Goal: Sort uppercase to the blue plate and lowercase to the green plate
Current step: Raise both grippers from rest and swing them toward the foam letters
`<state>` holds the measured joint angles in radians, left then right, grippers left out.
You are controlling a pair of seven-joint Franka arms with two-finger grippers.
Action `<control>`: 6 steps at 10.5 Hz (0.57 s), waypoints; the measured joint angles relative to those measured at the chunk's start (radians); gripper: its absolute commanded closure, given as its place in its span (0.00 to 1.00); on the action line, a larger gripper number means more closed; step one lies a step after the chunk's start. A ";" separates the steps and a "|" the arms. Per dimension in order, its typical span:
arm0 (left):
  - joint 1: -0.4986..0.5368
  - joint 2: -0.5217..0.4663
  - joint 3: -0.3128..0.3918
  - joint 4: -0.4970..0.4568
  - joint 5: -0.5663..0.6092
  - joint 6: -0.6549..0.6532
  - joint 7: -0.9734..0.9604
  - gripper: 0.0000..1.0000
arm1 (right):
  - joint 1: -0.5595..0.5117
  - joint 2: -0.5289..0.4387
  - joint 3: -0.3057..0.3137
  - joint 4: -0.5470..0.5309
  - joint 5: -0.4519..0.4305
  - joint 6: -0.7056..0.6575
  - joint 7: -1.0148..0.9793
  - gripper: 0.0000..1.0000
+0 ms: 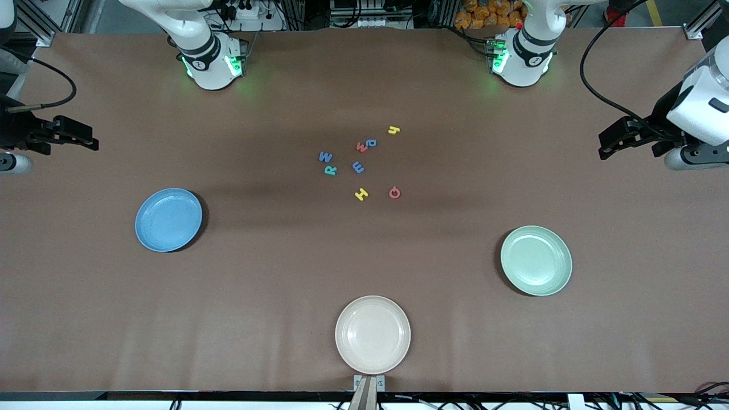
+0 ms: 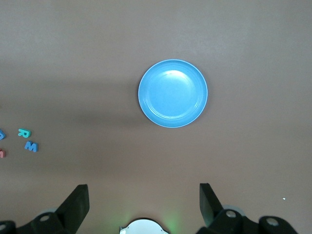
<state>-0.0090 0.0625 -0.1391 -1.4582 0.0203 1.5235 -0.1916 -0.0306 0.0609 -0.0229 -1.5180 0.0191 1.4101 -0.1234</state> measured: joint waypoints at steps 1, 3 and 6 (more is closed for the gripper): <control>0.000 0.000 0.000 0.000 0.000 0.000 0.000 0.00 | 0.000 0.000 -0.001 0.000 0.000 0.000 0.000 0.00; -0.002 0.000 -0.001 0.000 0.000 0.000 0.000 0.00 | -0.001 0.000 -0.001 0.000 0.000 0.000 0.000 0.00; -0.006 0.004 -0.008 -0.010 0.000 -0.001 0.002 0.00 | -0.001 0.000 -0.001 0.000 0.000 0.000 0.000 0.00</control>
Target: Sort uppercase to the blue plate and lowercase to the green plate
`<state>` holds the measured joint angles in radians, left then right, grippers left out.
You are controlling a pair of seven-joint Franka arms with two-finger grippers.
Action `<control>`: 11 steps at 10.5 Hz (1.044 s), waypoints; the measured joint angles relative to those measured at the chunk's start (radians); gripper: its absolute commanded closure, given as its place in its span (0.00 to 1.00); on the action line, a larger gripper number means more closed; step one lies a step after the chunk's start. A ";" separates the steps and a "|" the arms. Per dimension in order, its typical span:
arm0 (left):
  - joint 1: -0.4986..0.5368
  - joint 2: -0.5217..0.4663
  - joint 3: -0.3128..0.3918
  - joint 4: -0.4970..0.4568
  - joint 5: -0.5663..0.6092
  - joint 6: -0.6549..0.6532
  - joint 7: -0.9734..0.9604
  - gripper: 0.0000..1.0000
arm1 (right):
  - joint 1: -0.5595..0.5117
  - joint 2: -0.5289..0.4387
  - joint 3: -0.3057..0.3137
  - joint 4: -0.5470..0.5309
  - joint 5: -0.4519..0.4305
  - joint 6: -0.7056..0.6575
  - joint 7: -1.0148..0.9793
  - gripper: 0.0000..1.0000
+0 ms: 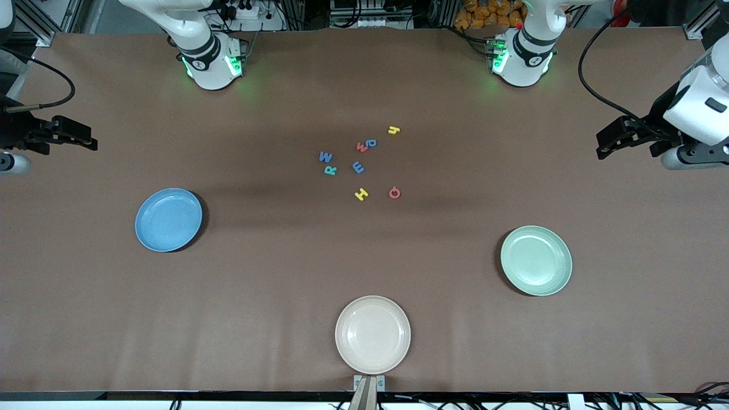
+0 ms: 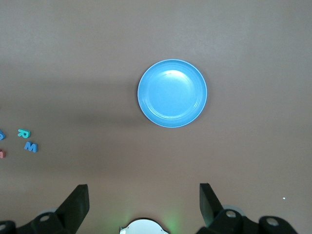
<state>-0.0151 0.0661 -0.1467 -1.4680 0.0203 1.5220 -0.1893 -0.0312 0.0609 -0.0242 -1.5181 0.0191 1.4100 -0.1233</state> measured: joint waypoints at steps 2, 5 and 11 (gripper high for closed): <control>-0.001 0.023 -0.036 -0.054 0.000 0.032 0.001 0.00 | 0.002 0.001 0.002 -0.001 0.000 0.000 0.000 0.00; -0.002 0.042 -0.092 -0.193 -0.001 0.172 -0.007 0.00 | 0.018 0.018 0.004 -0.015 0.004 0.001 0.000 0.00; -0.105 0.168 -0.186 -0.255 -0.001 0.334 -0.286 0.00 | 0.160 0.156 0.007 -0.028 0.154 0.132 0.282 0.00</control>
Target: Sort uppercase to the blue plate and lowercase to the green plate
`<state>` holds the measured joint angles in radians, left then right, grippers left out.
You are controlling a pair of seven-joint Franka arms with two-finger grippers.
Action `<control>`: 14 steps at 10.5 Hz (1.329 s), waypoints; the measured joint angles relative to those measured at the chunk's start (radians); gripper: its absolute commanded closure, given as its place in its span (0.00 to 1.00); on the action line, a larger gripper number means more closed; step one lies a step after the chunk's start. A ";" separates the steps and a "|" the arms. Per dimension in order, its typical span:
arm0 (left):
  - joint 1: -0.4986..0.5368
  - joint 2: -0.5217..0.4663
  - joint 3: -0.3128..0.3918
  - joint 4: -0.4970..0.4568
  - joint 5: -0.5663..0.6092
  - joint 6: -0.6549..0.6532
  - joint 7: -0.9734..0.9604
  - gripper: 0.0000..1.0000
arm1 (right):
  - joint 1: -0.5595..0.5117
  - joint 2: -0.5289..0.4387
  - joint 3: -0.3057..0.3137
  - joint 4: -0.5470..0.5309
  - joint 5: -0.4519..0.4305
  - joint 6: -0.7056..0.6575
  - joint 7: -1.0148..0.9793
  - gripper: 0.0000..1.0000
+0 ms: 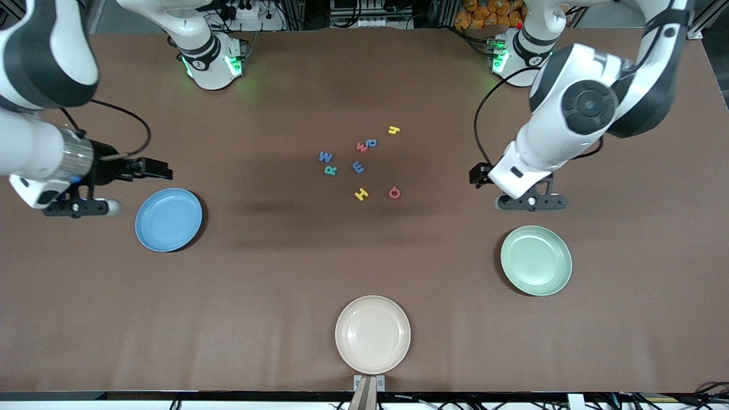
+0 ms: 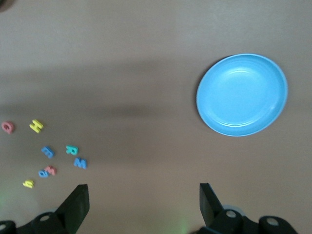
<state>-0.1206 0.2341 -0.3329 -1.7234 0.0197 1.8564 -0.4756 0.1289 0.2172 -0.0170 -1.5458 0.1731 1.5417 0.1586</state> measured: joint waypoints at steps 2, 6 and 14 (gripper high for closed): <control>-0.050 0.037 -0.001 0.000 0.000 0.026 -0.110 0.00 | 0.102 0.040 0.003 -0.027 0.001 0.075 0.139 0.00; -0.119 0.071 0.000 -0.004 0.008 0.038 -0.243 0.00 | 0.263 0.070 0.005 -0.121 0.001 0.162 0.338 0.00; -0.045 0.073 0.012 -0.035 0.011 0.061 -0.244 0.00 | 0.564 0.075 0.008 -0.442 0.002 0.552 0.579 0.00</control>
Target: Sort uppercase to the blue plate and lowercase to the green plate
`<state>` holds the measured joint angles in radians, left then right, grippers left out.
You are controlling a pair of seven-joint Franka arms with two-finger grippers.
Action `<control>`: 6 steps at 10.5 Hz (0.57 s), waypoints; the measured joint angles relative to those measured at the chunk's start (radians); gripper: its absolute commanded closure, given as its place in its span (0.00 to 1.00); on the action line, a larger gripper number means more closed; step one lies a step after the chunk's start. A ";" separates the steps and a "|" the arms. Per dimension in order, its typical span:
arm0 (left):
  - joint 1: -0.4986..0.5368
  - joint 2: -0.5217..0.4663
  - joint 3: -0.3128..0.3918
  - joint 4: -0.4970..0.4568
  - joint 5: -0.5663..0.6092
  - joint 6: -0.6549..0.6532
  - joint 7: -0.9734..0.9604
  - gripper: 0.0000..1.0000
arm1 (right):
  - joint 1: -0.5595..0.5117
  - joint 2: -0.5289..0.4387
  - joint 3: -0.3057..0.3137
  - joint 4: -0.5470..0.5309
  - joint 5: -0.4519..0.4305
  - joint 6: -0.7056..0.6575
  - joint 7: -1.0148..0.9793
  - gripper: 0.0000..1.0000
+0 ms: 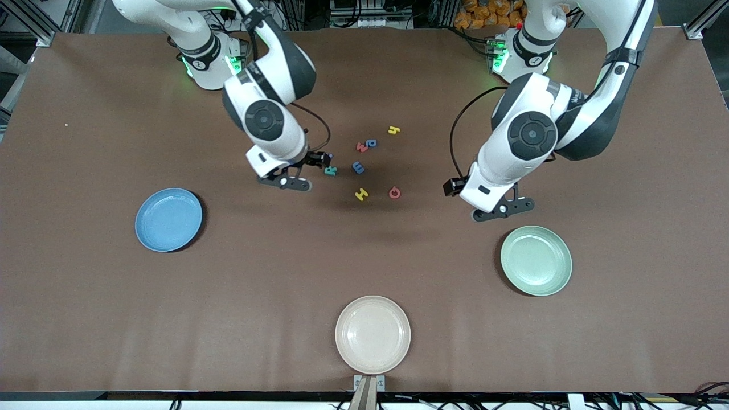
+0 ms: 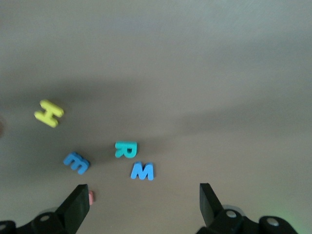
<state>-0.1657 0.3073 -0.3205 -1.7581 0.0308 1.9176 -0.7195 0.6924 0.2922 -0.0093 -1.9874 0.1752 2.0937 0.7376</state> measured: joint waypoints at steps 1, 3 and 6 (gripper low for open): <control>0.008 0.000 0.000 -0.013 0.004 0.006 0.000 0.00 | 0.030 0.006 0.000 -0.047 0.000 0.054 0.002 0.00; 0.009 -0.001 -0.001 -0.042 0.009 0.030 0.000 0.00 | 0.069 0.027 0.000 -0.112 0.000 0.136 0.002 0.00; 0.005 -0.001 -0.004 -0.106 0.009 0.104 0.000 0.00 | 0.075 0.053 -0.002 -0.144 0.000 0.228 0.002 0.00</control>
<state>-0.1603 0.3068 -0.3242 -1.8639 0.0401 2.0213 -0.7195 0.7671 0.3447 -0.0117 -2.1312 0.1752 2.3216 0.7397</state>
